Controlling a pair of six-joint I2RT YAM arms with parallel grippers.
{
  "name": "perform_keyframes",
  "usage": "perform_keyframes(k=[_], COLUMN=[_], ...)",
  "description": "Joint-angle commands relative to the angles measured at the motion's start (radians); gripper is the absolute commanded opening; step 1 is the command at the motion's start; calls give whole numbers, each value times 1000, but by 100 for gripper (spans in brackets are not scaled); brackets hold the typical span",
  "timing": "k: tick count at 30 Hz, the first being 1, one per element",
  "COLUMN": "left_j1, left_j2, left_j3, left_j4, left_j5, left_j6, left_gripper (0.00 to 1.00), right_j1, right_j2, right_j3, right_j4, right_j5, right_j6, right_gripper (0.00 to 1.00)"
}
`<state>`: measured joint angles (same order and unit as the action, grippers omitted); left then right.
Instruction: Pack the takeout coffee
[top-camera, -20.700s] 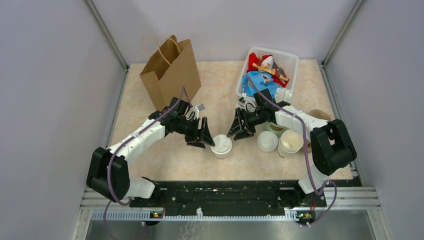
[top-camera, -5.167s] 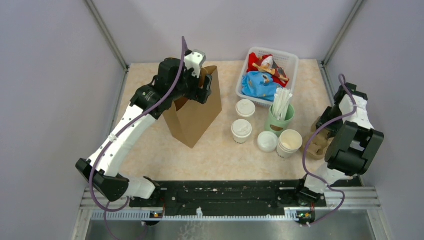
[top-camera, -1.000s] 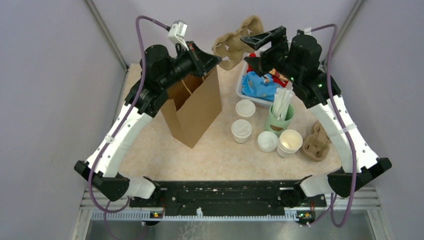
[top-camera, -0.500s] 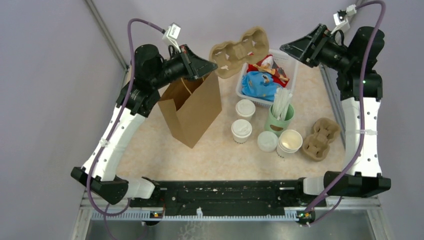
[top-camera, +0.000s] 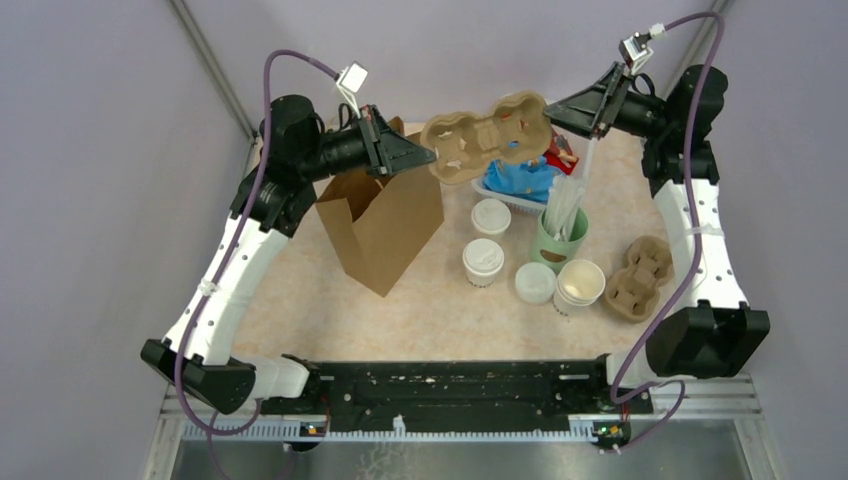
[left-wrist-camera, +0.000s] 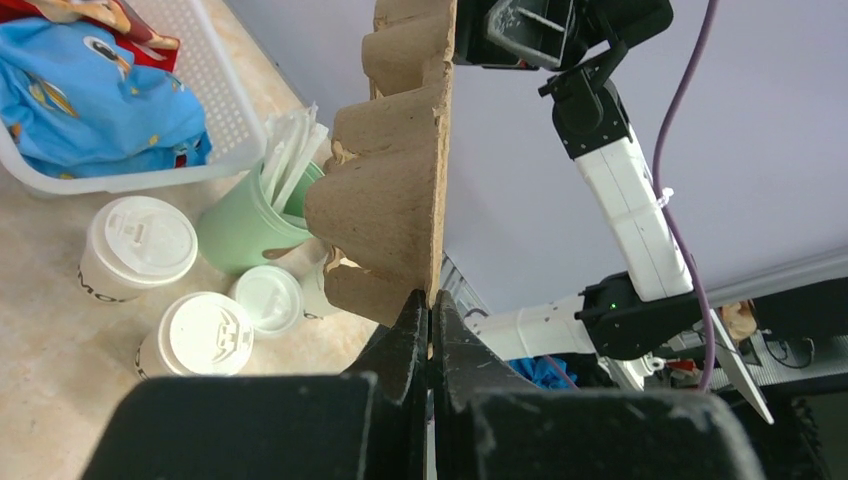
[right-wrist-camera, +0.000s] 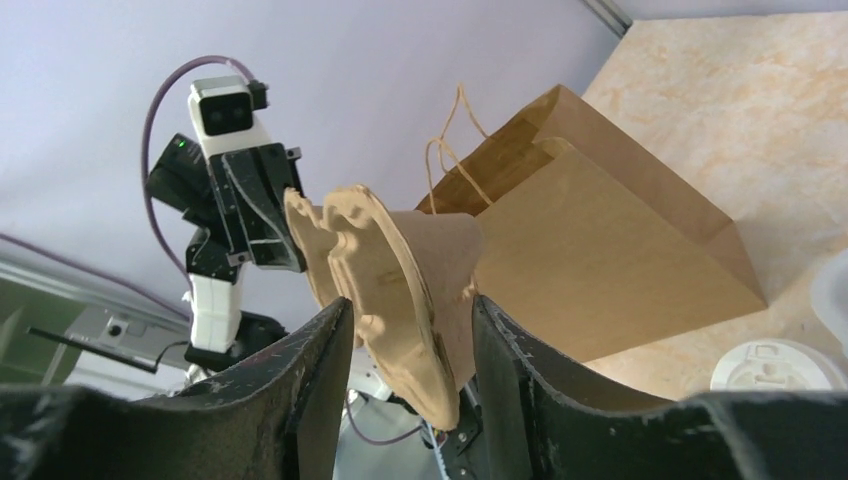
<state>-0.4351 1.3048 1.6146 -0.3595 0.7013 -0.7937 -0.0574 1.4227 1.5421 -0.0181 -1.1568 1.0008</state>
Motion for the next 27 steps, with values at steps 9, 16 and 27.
perform_keyframes(k=[9, 16, 27], left_j1=[34, 45, 46], left_j2=[-29, -42, -45], left_j3=[-20, -33, -53], left_j4=[65, 73, 90], left_j5=[75, 80, 93], left_j6=[-24, -30, -43], left_gripper=[0, 0, 0], right_j1=[-4, -4, 11], right_j2=[-34, -58, -60], right_j3=[-80, -159, -188], right_j4=[254, 388, 475], right_j5=[-69, -58, -49], right_j6=[146, 250, 314], right_gripper=[35, 35, 28])
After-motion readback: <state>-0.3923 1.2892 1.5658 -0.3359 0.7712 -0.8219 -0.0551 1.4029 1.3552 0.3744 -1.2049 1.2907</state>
